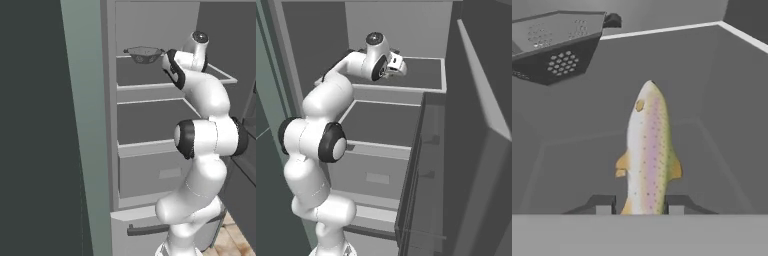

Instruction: Take the fish out of the fridge, briefly rinse it in the sink, and place it on the tray next to the sink.

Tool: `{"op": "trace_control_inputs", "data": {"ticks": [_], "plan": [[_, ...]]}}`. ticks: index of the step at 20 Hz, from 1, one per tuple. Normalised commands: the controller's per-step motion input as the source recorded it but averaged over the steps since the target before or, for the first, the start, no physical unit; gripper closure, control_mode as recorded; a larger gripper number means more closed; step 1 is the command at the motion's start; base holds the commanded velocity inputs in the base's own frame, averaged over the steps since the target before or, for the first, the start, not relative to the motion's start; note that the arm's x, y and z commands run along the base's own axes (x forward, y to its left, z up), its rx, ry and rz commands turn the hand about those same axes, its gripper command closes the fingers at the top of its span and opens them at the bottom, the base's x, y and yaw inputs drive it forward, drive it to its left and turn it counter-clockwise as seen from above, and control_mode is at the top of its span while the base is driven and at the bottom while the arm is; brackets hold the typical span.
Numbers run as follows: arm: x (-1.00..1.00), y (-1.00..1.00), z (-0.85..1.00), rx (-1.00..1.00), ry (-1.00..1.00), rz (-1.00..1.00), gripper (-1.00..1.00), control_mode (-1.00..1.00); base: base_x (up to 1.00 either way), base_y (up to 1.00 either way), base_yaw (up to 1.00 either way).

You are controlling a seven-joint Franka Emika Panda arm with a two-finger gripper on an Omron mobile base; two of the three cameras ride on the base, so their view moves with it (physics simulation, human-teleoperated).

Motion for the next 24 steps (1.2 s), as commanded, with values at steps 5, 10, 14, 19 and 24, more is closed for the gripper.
{"op": "trace_control_inputs", "data": {"ticks": [5, 10, 14, 19, 24], "plan": [[-1.00, 0.19, 0.53, -0.07, -0.39, 0.00, 1.00, -1.00, 0.00, 0.00, 0.00], [-1.00, 0.43, 0.65, -0.09, -0.45, -0.03, 1.00, -1.00, 0.00, 0.00, 0.00], [-1.00, 0.57, 0.14, -0.10, -0.23, -0.06, 1.00, -1.00, 0.00, 0.00, 0.00], [-1.00, 0.57, 0.00, -0.02, -0.01, -0.13, 1.00, -1.00, 0.00, 0.00, 0.00], [-1.00, 0.54, -0.14, 0.00, 0.08, -0.15, 1.00, -1.00, 0.00, 0.00, 0.00]]}}
